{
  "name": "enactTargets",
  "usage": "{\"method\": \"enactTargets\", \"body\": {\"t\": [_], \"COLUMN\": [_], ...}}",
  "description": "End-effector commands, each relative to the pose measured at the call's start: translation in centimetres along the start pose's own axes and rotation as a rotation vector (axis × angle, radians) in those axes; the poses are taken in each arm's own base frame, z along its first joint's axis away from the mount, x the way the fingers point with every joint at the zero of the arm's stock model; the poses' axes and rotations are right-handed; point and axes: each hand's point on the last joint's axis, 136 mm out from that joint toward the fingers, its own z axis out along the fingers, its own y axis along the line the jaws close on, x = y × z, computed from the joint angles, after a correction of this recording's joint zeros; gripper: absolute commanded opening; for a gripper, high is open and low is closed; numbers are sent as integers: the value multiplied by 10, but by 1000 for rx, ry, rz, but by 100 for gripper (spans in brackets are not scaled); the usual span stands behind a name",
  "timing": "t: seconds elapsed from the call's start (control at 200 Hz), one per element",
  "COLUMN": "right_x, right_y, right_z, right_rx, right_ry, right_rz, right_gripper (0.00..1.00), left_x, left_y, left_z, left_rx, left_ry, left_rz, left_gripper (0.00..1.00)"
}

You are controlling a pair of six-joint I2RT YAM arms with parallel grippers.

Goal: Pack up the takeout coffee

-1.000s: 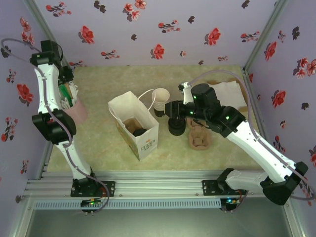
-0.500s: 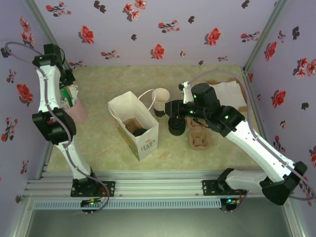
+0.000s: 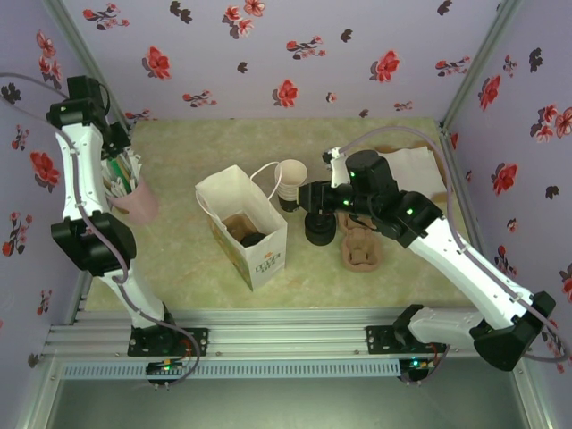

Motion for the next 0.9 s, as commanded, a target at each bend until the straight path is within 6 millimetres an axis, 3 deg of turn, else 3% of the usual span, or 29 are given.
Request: {"method": "enactTargets", "body": {"t": [0.0, 0.41, 0.57, 0.76, 0.895], "right_x": [-2, -4, -8, -11, -11], "right_y": [0, 0, 0, -6, -10], "right_z": [3, 5, -1, -10, -20], "right_rx": [-11, -8, 9, 54, 88], "right_ry": [-4, -3, -16, -30, -43], "right_rz": [22, 29, 28, 27, 36], "right_gripper": [44, 43, 44, 54, 60], "left_x": [-4, -17, -15, -1, 15], "left_y": [4, -2, -7, -14, -21], "left_z": [-14, -83, -134, -203, -239], "left_rx": [-3, 53, 106, 224, 339], "left_ry": [-37, -191, -288, -418, -460], "left_rz": [6, 38, 36, 24, 20], "left_gripper": [6, 1, 0, 0, 0]}}
